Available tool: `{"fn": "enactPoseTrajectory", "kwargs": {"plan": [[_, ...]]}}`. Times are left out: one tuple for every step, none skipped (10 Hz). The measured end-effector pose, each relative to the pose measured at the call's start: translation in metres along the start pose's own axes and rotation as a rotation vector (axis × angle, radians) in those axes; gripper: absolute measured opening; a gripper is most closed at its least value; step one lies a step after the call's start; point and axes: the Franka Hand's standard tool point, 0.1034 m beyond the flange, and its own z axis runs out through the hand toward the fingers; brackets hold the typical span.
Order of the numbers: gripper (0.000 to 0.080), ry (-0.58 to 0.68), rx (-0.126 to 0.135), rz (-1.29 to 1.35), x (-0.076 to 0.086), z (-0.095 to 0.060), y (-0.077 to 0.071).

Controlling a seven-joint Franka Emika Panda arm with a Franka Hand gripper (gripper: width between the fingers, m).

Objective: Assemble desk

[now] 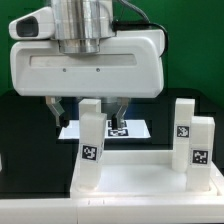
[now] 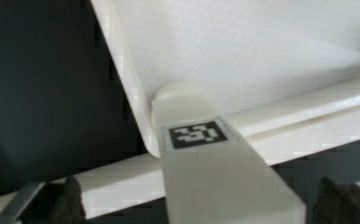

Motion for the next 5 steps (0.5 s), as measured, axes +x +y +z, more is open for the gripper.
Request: {"fn": "enactPoseTrajectory", "kwargs": {"plan": [[0.0648,0.016,-0.003,0.006,0.0023,0.0007,0.0007],[0.0648,0.015,-0.003,0.022,0.0021,0.0008,0.0009],[0.0534,0.015,-0.002,0.03,0.0021,0.0008,0.001],[0.0534,0.015,-0.001,0.095,0.002,0.001,0.0007],[0.0353,0.015,-0.001,0.164,0.0019,0.0011,0.0007]]}}
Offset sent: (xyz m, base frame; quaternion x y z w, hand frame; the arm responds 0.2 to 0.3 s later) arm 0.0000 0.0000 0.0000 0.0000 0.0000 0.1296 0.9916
